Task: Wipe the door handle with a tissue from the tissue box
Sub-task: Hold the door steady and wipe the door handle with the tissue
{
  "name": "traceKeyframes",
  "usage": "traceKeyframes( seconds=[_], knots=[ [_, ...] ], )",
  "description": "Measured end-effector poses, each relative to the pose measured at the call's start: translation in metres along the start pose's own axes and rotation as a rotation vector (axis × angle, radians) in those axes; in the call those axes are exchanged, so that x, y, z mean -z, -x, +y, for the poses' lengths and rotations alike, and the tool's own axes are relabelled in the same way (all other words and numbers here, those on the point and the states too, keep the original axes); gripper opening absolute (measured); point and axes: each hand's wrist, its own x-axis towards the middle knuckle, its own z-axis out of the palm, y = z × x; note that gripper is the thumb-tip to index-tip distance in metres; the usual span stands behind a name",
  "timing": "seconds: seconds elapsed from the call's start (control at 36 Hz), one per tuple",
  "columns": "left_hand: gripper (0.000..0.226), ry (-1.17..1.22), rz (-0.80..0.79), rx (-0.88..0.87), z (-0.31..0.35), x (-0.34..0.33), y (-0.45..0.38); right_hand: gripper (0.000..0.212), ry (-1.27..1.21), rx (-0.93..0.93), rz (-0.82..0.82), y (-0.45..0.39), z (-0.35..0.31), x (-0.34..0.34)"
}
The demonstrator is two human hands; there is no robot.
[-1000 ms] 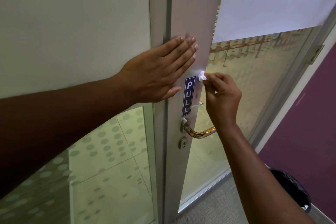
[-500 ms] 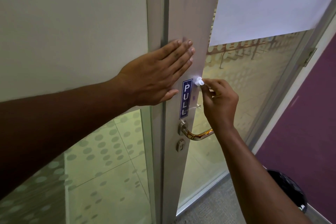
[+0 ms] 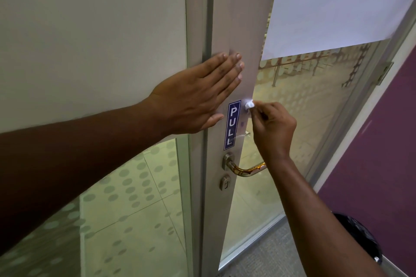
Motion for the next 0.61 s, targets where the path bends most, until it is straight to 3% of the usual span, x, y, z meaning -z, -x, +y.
traceKeyframes(
  seconds=[0.17,0.42,0.61],
  knots=[
    [0.084,0.012,-0.02,0.001,0.0,0.0,0.0,0.018,-0.015,0.054,0.089,-0.018,-0.012,-0.003],
    [0.084,-0.011,0.017,0.001,0.0,-0.002,0.0,0.017,-0.05,0.024,-0.039,0.015,-0.001,-0.002],
    [0.084,0.001,0.004,0.006,0.0,-0.002,0.0,0.018,-0.109,0.043,0.037,-0.004,-0.006,0.001]
  ],
)
